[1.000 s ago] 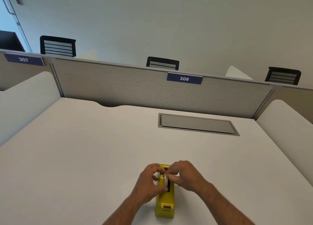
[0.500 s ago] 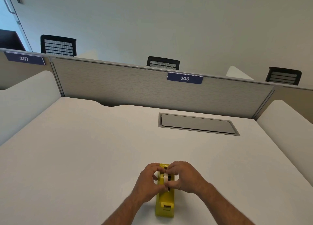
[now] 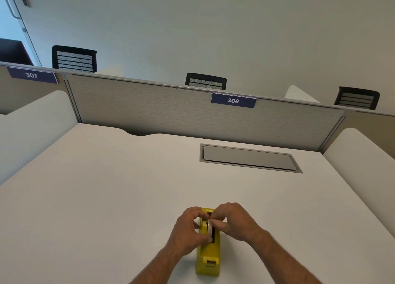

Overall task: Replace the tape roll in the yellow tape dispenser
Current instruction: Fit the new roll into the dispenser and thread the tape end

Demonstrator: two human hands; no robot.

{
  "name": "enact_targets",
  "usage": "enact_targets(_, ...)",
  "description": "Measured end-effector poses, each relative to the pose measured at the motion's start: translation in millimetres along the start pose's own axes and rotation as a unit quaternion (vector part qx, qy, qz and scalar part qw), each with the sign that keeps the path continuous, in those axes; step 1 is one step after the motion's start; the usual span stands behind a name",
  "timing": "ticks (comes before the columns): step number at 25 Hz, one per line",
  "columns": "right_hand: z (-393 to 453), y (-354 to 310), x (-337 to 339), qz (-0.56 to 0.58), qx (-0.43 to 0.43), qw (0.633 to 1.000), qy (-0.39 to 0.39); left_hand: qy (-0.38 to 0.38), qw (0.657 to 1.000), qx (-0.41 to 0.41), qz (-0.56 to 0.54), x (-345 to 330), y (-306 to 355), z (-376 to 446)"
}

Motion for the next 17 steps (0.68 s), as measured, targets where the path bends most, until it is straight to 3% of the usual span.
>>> enact_targets(17, -3.2, 2.0, -6.1, -0.014, 0.008, 1.000, -0.025, 0.010, 1.000, 0.006, -0.001, 1.8, 5.2, -1.7)
Point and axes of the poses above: each hand's wrist, its own z-axis towards the middle knuckle, its own x-axis out of the back of the hand, y = z × x, the point moved 4 cm from there along z, towards the middle knuckle, and after that the axes turned 9 degrees about -y, right-handed, at the moved point
